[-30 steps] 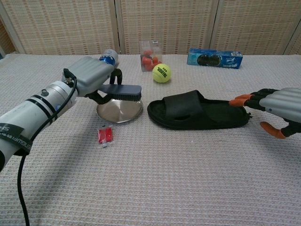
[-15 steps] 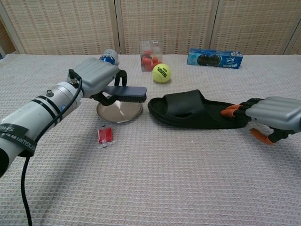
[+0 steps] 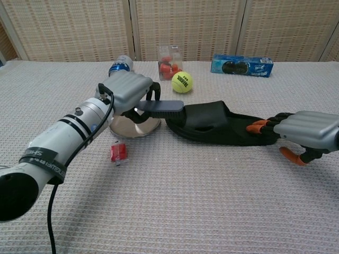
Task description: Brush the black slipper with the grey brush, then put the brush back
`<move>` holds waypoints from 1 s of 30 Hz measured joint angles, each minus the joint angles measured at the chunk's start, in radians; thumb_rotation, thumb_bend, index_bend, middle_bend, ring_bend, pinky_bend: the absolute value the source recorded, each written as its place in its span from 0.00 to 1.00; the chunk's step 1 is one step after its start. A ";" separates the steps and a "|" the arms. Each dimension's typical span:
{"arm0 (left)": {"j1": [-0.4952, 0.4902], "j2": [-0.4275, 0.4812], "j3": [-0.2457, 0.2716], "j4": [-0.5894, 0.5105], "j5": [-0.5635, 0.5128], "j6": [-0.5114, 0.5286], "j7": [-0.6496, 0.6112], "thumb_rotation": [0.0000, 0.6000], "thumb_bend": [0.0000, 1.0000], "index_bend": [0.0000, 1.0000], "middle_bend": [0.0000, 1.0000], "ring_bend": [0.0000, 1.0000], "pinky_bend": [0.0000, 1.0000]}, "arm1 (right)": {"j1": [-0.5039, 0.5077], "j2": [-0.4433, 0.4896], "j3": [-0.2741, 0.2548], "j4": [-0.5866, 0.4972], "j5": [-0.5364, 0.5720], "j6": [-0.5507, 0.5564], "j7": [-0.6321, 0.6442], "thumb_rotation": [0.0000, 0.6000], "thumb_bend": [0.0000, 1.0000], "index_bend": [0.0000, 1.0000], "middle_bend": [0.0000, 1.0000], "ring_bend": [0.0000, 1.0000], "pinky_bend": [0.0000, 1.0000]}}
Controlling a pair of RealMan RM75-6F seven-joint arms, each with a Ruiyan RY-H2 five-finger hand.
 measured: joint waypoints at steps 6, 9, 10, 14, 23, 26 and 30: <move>-0.025 -0.068 -0.015 0.048 0.006 0.034 0.008 1.00 0.42 0.43 0.48 0.78 1.00 | 0.007 0.005 -0.008 -0.004 0.010 0.002 0.003 1.00 0.66 0.01 0.00 0.00 0.00; -0.034 -0.093 -0.012 0.066 0.017 0.039 0.000 1.00 0.42 0.43 0.48 0.78 1.00 | 0.010 0.005 -0.013 -0.002 0.013 0.002 0.007 1.00 0.66 0.01 0.00 0.00 0.00; -0.037 -0.099 -0.011 0.070 0.019 0.039 -0.002 1.00 0.42 0.43 0.48 0.78 1.00 | 0.011 0.005 -0.014 -0.002 0.013 0.003 0.009 1.00 0.66 0.01 0.00 0.00 0.00; -0.045 -0.123 -0.004 0.089 0.034 0.043 -0.007 1.00 0.42 0.43 0.47 0.78 1.00 | 0.013 0.004 -0.021 -0.001 0.010 0.006 0.017 1.00 0.66 0.01 0.00 0.00 0.00; -0.057 -0.164 0.005 0.181 0.053 0.046 -0.015 1.00 0.42 0.43 0.46 0.78 1.00 | 0.017 0.006 -0.030 0.004 0.008 0.010 0.035 1.00 0.66 0.01 0.00 0.00 0.00; -0.062 -0.171 0.003 0.219 0.058 0.046 -0.021 1.00 0.42 0.43 0.46 0.78 1.00 | 0.019 0.007 -0.033 0.006 0.008 0.011 0.039 1.00 0.66 0.01 0.00 0.00 0.00; -0.068 -0.176 -0.002 0.267 0.061 0.040 -0.026 1.00 0.42 0.43 0.46 0.78 1.00 | 0.021 0.008 -0.036 0.007 0.007 0.013 0.043 1.00 0.66 0.01 0.00 0.00 0.00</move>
